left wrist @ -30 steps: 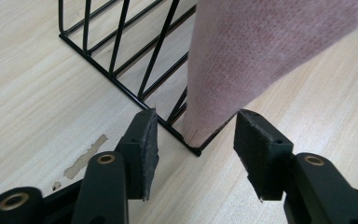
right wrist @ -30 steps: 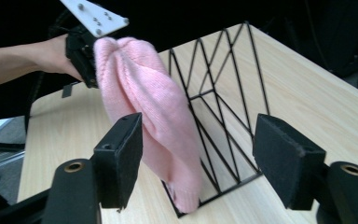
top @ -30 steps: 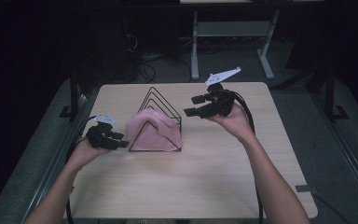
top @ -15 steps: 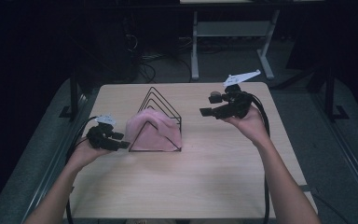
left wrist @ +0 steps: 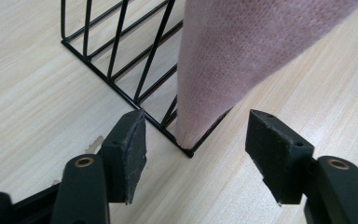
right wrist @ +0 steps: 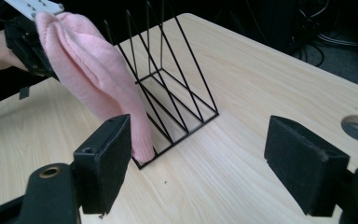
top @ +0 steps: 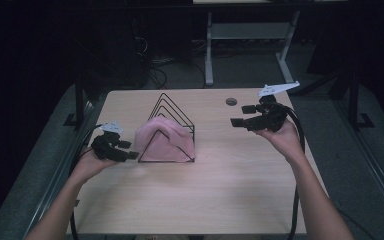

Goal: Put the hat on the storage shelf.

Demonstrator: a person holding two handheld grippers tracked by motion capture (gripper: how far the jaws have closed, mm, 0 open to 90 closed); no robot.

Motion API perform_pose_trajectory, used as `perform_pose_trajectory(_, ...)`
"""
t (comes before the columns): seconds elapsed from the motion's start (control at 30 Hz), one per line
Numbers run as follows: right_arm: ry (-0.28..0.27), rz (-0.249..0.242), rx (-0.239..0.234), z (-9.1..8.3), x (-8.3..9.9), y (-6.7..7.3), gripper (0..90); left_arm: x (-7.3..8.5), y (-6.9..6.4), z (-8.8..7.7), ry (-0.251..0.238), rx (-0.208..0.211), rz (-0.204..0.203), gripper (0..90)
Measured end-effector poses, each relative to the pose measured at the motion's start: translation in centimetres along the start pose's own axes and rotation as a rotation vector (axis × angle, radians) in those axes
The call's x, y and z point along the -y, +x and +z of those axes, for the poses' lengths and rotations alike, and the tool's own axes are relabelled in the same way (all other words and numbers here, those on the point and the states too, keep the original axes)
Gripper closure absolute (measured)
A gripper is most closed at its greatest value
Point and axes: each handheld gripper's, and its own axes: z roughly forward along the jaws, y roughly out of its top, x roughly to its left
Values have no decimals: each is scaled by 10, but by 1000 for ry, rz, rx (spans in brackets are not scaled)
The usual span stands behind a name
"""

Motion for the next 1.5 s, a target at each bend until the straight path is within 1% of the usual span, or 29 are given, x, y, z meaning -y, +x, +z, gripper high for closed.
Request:
perform_pose_trajectory(0.1,9,14,12,-4,8,-3,217,1,-1,-3,3,-1,14,362)
perform_pose_trajectory(0.17,11,24,18,-6,13,-6,213,2,-2,-4,-10,2,1,355)
perform_pose_trajectory(0.23,13,29,24,-9,18,-8,213,3,-2,-5,-1,-2,8,343)
perform_pose_trajectory(0.33,13,40,28,-12,24,-9,213,4,-1,-6,-6,1,-4,341)
perform_pose_trajectory(0.37,15,39,30,-13,26,-10,213,5,-2,-6,-13,3,-23,341)
perform_pose_trajectory(0.4,15,40,31,-14,28,-10,213,6,-1,-6,-8,3,-12,341)
perform_pose_trajectory(0.43,16,42,32,-15,30,-10,213,7,-1,-6,-15,3,-19,339)
perform_pose_trajectory(0.47,22,45,33,-16,32,-10,213,7,-1,-6,-9,2,-22,335)
perform_pose_trajectory(0.53,24,48,40,-19,37,-11,213,9,-1,-7,-11,1,-27,333)
perform_pose_trajectory(0.6,28,62,44,-21,42,-12,210,11,-1,-7,-19,2,-37,328)
perform_pose_trajectory(0.67,33,67,52,-23,48,-14,210,12,-1,-7,-26,0,-40,328)
perform_pose_trajectory(0.83,42,90,60,-25,62,-17,207,16,-3,-9,-26,-3,-48,310)
perform_pose_trajectory(0.9,39,101,65,-26,67,-18,200,17,-3,-10,-16,-8,-45,304)
perform_pose_trajectory(0.97,41,114,68,-27,73,-18,194,19,-5,-10,-23,-15,-48,296)
perform_pose_trajectory(1.0,39,113,74,-28,76,-19,191,19,-6,-9,-31,-16,-54,292)
perform_pose_trajectory(1.1,40,131,79,-31,84,-21,184,21,-7,-10,-33,-18,-54,280)
perform_pose_trajectory(1.13,38,139,81,-32,86,-21,184,22,-8,-9,-40,-18,-60,277)
perform_pose_trajectory(1.17,37,140,83,-33,89,-21,184,23,-9,-10,-37,-19,-58,274)
perform_pose_trajectory(1.27,43,139,92,-36,98,-21,185,26,-12,-10,-49,-19,-70,271)
perform_pose_trajectory(1.3,48,139,97,-37,101,-20,185,27,-12,-10,-48,-23,-67,271)
perform_pose_trajectory(1.33,46,142,99,-38,104,-20,185,28,-13,-10,-57,-22,-81,271)
perform_pose_trajectory(1.37,44,147,99,-39,107,-21,185,29,-13,-11,-52,-23,-75,271)
perform_pose_trajectory(1.43,43,162,102,-42,115,-21,185,30,-14,-11,-67,-30,-82,271)
perform_pose_trajectory(1.5,42,176,106,-45,124,-22,185,33,-16,-13,-71,-33,-85,271)
